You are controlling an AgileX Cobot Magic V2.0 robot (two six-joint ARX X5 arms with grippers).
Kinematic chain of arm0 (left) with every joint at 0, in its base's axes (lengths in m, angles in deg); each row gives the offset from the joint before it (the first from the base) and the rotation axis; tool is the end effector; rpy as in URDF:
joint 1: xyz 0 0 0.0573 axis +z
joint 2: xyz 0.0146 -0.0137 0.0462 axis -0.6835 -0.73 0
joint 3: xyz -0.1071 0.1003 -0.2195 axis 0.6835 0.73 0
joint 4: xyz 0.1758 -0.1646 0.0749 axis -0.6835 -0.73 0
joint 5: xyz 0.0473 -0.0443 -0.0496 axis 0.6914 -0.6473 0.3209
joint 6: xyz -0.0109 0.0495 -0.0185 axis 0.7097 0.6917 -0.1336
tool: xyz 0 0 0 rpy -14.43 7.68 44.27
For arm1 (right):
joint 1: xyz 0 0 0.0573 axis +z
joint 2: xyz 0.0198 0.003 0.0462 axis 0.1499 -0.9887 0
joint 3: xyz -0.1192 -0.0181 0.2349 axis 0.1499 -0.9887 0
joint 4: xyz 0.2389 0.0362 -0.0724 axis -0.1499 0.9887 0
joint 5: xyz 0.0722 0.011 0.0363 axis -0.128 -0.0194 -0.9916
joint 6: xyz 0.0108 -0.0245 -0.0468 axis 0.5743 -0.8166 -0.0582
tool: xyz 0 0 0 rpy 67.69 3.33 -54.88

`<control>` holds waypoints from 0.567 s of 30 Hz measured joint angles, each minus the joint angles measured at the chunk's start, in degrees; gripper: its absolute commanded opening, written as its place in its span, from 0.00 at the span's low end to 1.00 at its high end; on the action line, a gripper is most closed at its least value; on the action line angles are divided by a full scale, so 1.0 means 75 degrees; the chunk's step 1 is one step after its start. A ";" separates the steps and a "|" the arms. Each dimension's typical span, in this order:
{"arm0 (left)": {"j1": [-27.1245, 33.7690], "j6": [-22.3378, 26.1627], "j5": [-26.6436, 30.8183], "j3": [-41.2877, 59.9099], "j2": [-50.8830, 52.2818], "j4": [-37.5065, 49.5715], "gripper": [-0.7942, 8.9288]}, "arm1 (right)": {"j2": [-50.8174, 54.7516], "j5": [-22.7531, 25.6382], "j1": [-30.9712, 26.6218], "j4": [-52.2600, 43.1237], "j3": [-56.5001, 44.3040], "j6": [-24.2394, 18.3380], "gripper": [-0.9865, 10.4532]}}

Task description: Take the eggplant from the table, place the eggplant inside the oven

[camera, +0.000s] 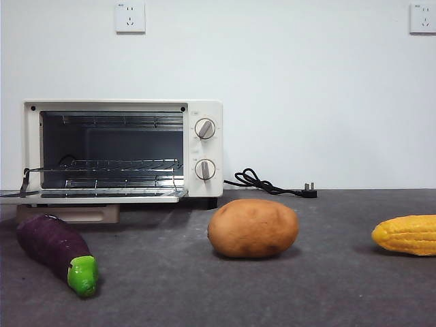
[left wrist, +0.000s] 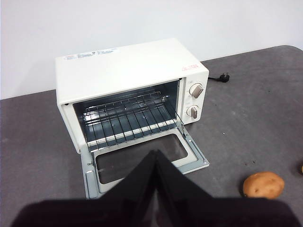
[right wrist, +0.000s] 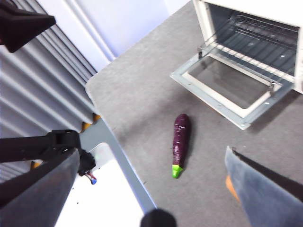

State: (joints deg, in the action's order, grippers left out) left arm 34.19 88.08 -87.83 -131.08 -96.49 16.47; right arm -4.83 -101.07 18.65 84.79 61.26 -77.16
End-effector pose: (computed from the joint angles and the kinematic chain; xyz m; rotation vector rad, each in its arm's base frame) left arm 0.0636 -0.0131 0.4390 0.0529 0.3480 -0.2645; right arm 0.1581 0.1015 0.4560 0.0179 0.6287 1.1120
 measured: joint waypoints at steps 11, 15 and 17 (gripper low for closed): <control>0.0000 0.0000 0.0000 0.0000 -0.0003 -0.0047 0.08 | -0.1585 0.1521 0.2069 -0.0326 0.0015 0.0009 0.66; 0.0000 0.0082 0.0000 0.0000 -0.0003 -0.0160 0.08 | -0.2378 0.1728 0.2780 -0.0764 0.0015 0.0085 0.66; 0.0000 0.0149 0.0000 0.0000 -0.0003 -0.0160 0.08 | -0.2862 0.1912 0.3095 -0.1000 0.0015 0.0096 0.66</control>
State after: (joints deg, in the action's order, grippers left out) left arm 34.19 89.20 -87.83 -131.08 -96.52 15.27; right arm -26.30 -86.73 41.86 77.30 61.36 -76.44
